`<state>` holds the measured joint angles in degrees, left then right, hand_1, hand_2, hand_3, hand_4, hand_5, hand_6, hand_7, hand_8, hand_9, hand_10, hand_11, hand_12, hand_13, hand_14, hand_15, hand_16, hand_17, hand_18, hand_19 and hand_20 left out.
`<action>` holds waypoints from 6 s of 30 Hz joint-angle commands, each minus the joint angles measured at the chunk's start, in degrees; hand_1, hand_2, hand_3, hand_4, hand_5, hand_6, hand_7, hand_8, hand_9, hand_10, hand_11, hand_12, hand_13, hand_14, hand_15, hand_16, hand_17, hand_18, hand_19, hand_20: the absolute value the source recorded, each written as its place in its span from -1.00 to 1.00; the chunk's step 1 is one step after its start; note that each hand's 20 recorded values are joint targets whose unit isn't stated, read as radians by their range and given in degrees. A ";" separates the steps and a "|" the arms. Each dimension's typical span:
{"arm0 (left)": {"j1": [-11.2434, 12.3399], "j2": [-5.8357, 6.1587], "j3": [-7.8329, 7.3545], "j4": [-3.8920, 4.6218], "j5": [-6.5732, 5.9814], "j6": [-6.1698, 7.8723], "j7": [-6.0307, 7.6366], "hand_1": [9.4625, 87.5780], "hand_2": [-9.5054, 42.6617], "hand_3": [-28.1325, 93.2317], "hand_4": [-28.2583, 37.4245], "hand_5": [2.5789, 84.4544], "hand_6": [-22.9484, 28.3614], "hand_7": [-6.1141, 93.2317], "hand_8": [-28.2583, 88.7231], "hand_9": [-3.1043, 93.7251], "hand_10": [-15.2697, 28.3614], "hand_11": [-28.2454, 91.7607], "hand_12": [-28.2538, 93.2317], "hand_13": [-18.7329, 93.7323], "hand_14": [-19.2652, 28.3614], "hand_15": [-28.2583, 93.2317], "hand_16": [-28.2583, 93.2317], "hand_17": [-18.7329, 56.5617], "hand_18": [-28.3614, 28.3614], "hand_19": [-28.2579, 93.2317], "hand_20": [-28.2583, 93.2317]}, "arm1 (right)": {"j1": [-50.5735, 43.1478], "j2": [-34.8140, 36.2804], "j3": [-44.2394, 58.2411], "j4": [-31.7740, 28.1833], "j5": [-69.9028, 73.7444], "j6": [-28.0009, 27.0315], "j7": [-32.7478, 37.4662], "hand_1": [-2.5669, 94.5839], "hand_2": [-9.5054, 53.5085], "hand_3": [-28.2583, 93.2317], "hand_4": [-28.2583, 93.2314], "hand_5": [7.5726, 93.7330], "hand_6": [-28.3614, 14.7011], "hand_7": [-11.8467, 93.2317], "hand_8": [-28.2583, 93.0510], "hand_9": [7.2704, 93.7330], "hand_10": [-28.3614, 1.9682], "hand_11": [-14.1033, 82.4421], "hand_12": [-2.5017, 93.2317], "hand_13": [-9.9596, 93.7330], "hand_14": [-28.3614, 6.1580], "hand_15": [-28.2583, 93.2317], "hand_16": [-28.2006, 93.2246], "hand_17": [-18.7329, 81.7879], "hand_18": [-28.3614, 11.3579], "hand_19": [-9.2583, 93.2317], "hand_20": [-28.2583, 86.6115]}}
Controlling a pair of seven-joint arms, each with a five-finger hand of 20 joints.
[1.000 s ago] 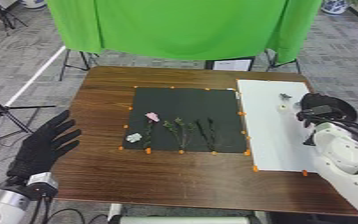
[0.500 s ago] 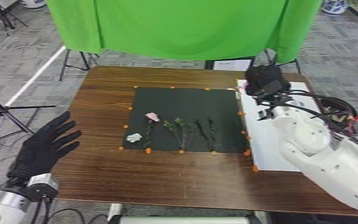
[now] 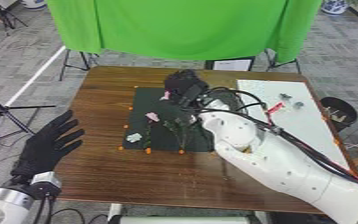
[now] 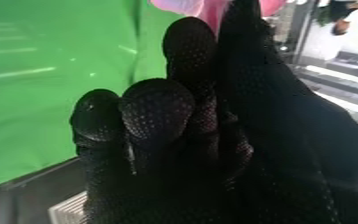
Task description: Arrange flowers
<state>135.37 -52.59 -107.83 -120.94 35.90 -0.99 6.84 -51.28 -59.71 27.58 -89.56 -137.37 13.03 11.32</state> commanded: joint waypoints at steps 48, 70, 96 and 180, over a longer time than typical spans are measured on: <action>0.56 -0.78 -0.02 0.23 0.09 0.19 -0.36 -0.65 -0.72 0.63 -1.00 -0.47 0.03 -0.55 -0.69 -0.50 0.19 -0.30 -0.24 -0.40 0.44 -0.10 -0.51 -0.81 0.66 0.00 -0.38 | -7.74 12.32 21.40 -7.82 16.49 -19.58 17.50 -0.61 -1.00 0.83 -1.00 -0.30 0.16 0.07 -0.84 -0.19 -0.04 0.14 -0.34 0.14 0.03 0.66 -0.12 -0.14 -0.55 0.77 0.31; 1.01 -0.37 -0.33 0.30 -0.09 0.21 -0.32 -0.64 -0.71 0.62 -1.00 -0.47 0.03 -0.55 -0.69 -0.50 0.19 -0.30 -0.24 -0.40 0.44 -0.10 -0.51 -0.81 0.66 0.00 -0.38 | -17.52 21.57 28.41 0.50 17.56 -20.64 22.06 -0.47 -1.00 0.94 -1.00 -0.73 0.07 -0.13 -0.77 -0.44 -0.16 -0.30 -0.45 -0.05 0.03 0.54 -0.28 -0.26 -0.55 0.64 0.27; 0.92 -0.05 -0.53 0.49 -0.21 0.01 -0.55 -0.64 -0.71 0.62 -1.00 -0.47 0.03 -0.55 -0.69 -0.50 0.19 -0.30 -0.25 -0.40 0.44 -0.10 -0.52 -0.81 0.66 0.00 -0.38 | -17.34 21.39 21.44 2.87 10.58 -0.38 14.18 0.02 -0.97 0.84 -1.00 0.47 0.44 0.14 -0.61 0.86 0.47 -0.19 -0.09 0.68 0.35 0.51 -0.07 0.11 -0.49 0.90 0.27; 0.20 -0.53 0.11 0.68 -0.09 -0.13 -1.75 -0.64 -0.69 0.62 -1.00 -0.47 0.03 -0.55 -0.69 -0.50 0.19 -0.29 -0.25 -0.40 0.45 -0.09 -0.52 -0.81 0.66 0.01 -0.39 | -7.79 18.44 17.99 -2.84 14.13 -3.49 12.87 -0.50 -1.00 0.95 -0.99 -0.20 0.21 -0.01 -0.84 -0.08 0.10 0.08 -0.39 0.14 0.06 0.58 -0.14 -0.18 -0.56 0.66 0.31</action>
<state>134.38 -52.57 -107.23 -119.89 35.83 -1.15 5.17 -64.00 -49.89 43.52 -98.51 -122.28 6.28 16.31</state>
